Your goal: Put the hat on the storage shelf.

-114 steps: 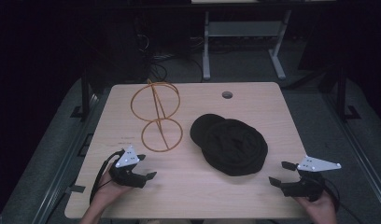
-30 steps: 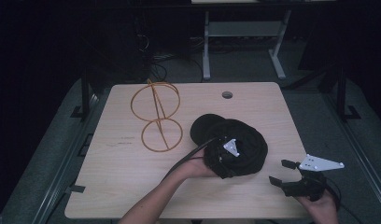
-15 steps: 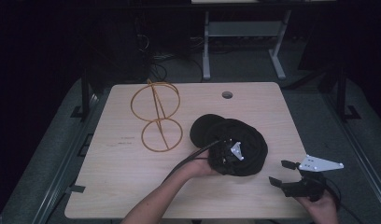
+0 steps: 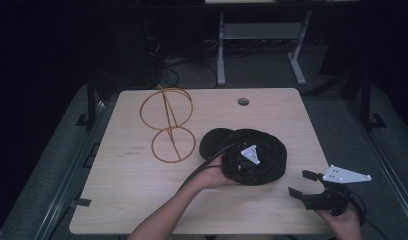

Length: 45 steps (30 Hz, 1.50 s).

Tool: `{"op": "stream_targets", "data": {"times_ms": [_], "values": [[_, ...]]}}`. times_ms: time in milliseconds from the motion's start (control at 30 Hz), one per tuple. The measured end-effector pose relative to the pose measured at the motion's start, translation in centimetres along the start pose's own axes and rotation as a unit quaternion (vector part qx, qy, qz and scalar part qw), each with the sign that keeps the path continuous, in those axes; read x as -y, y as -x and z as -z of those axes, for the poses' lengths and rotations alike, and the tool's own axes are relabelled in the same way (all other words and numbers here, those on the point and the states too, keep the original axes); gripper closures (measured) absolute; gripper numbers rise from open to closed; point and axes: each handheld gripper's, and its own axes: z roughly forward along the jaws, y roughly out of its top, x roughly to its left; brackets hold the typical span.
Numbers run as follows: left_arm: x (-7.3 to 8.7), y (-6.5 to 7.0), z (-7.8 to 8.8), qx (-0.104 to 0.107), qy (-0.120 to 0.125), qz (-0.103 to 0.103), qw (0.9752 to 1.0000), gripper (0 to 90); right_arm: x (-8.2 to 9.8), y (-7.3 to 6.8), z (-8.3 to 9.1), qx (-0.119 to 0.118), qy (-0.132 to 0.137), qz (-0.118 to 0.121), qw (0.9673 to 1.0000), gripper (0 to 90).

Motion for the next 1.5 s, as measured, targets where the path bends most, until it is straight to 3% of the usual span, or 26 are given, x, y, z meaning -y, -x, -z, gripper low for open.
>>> {"op": "stream_targets", "data": {"times_ms": [133,167,200,367,400,433,467,533,667,1233,1367,1500], "values": [[-0.1,0.3,1.5,0.013,0.039,0.006,0.9991,76.4,-0.5,-0.3,0.2,-0.004,0.014,-0.003,0.9999,14.2],[-0.1,0.3,1.5,0.013,0.039,0.006,0.9991,76.3,-0.6,-0.3,0.2,-0.005,0.018,-0.001,0.9998,14.2],[-0.1,0.4,2.4,0.021,0.060,0.011,0.9979,76.3,-0.7,-0.4,0.2,-0.008,0.021,-0.003,0.9997,14.2],[-0.1,0.6,3.9,0.035,0.094,0.020,0.9947,75.9,-1.3,-0.8,0.3,-0.019,0.030,0.001,0.9994,14.2],[0.0,0.6,4.7,0.043,0.114,0.026,0.9923,75.9,-1.7,-1.1,0.3,-0.022,0.035,0.002,0.9991,14.1],[0.0,0.6,4.7,0.043,0.114,0.026,0.9923,75.8,-1.7,-1.1,0.3,-0.022,0.035,0.002,0.9991,14.1],[0.2,0.6,5.4,0.050,0.130,0.031,0.9897,75.7,-2.0,-1.2,0.4,-0.027,0.042,0.004,0.9987,14.1],[0.3,0.6,6.1,0.056,0.142,0.034,0.9877,75.6,-2.3,-1.3,0.4,-0.027,0.045,0.007,0.9986,14.1],[0.4,0.7,7.0,0.057,0.154,0.034,0.9858,75.2,-2.8,-1.4,0.5,-0.029,0.050,0.013,0.9982,14.1],[0.1,1.2,8.4,0.065,0.169,0.021,0.9832,76.2,-4.0,-1.9,0.4,-0.042,0.062,0.019,0.9970,14.1],[-0.2,1.0,9.2,0.071,0.192,0.024,0.9786,76.1,-4.5,-2.1,0.6,-0.046,0.071,0.020,0.9962,14.2],[-0.5,1.0,9.9,0.071,0.198,0.017,0.9776,76.1,-5.0,-2.2,0.7,-0.049,0.078,0.020,0.9956,14.2]]}}
